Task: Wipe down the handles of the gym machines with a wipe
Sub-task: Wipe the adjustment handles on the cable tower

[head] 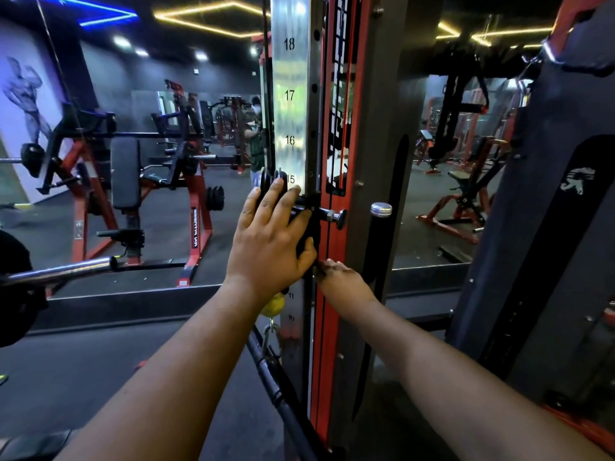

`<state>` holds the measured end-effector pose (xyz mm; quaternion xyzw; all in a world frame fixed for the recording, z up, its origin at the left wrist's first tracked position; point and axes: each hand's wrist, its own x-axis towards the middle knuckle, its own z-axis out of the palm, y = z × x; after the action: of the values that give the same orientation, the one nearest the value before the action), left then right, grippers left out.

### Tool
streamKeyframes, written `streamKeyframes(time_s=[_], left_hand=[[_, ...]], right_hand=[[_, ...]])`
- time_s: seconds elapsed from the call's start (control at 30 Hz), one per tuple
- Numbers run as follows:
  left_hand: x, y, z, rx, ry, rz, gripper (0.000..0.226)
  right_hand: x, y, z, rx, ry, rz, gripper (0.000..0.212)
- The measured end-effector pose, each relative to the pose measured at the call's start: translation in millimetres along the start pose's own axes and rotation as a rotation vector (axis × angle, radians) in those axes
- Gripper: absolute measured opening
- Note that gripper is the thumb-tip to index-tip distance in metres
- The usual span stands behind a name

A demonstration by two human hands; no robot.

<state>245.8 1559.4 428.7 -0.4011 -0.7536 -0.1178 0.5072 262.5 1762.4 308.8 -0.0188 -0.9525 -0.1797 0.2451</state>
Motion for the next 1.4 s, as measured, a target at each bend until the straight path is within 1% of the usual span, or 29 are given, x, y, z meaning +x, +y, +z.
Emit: streamKeyframes(time_s=[0.1,0.17,0.27,0.3,0.37,0.4,0.43,0.5,0.53,0.57,0.6,0.7,0.8,0.87,0.93,0.97,1.0,1.03,1.1,1.13,1.2,1.27,1.33,1.4], left_hand=[[-1,1,-1,0.002,-0.005,-0.001,0.045],[0,0,-2,-0.004,-0.011,0.003,0.045],[0,-1,-3,-0.002,-0.009,0.005,0.044],[0,-1,-2,-0.005,-0.006,0.007,0.044],[-1,-2,-2,-0.014,0.0,0.008,0.044],[-1,-3,-1,-0.017,0.004,0.007,0.044],[-1,-2,-1,-0.018,0.007,0.006,0.044],[0,0,-1,-0.013,0.013,0.006,0.044],[1,2,-1,-0.009,0.014,0.005,0.044],[1,2,-1,-0.006,0.013,0.005,0.044],[1,2,-1,-0.003,0.01,0.007,0.044],[1,2,-1,0.001,0.001,0.002,0.044],[2,3,-2,0.003,-0.013,-0.001,0.044],[3,4,-2,0.006,-0.02,-0.004,0.043],[3,5,-1,0.008,-0.025,-0.006,0.044],[3,5,-1,0.007,-0.022,-0.006,0.044],[2,5,-1,0.005,-0.017,-0.006,0.044],[2,5,0,0.002,-0.011,-0.006,0.043],[2,6,-1,-0.001,-0.001,-0.006,0.042],[2,6,-2,-0.001,0.003,-0.005,0.042],[2,6,-2,0.001,0.006,-0.003,0.041],[2,5,-2,-0.004,0.004,-0.007,0.041],[2,5,-2,-0.007,0.004,-0.013,0.041],[2,6,-2,-0.004,-0.001,-0.013,0.041]], right_hand=[[-5,2,-11,-0.078,-0.088,-0.066,0.045],[-15,16,-20,-0.055,-0.114,-0.106,0.044],[-37,33,-38,-0.219,-0.129,-0.339,0.034],[-44,37,-48,-0.211,-0.132,-0.377,0.034],[-56,47,-70,-0.138,-0.042,-0.429,0.041],[-57,55,-82,-0.077,0.07,-0.44,0.044],[-58,65,-92,-0.021,0.199,-0.431,0.044],[-51,87,-101,0.038,0.408,-0.336,0.044],[-45,94,-99,0.033,0.478,-0.28,0.045],[-39,98,-94,0.034,0.511,-0.232,0.046],[-35,99,-85,0.03,0.52,-0.206,0.045],[-44,87,-49,0.037,0.476,-0.238,0.035],[-64,69,-18,0.094,0.482,-0.263,0.03],[-78,59,-1,0.162,0.443,-0.248,0.029],[-90,49,-4,0.435,0.435,-0.154,0.038],[-92,46,-14,0.612,0.478,-0.041,0.041],[-91,45,-28,0.776,0.552,0.116,0.041],[-86,45,-43,0.893,0.667,0.295,0.041],[-66,51,-68,0.978,0.924,0.615,0.037],[-56,53,-71,0.998,0.969,0.692,0.036],[-39,46,-68,1.035,0.886,0.675,0.041],[-38,31,-52,1.006,0.787,0.671,0.046],[-47,18,-37,1.022,0.768,0.735,0.045],[-59,11,-26,1.148,0.748,0.83,0.041]])
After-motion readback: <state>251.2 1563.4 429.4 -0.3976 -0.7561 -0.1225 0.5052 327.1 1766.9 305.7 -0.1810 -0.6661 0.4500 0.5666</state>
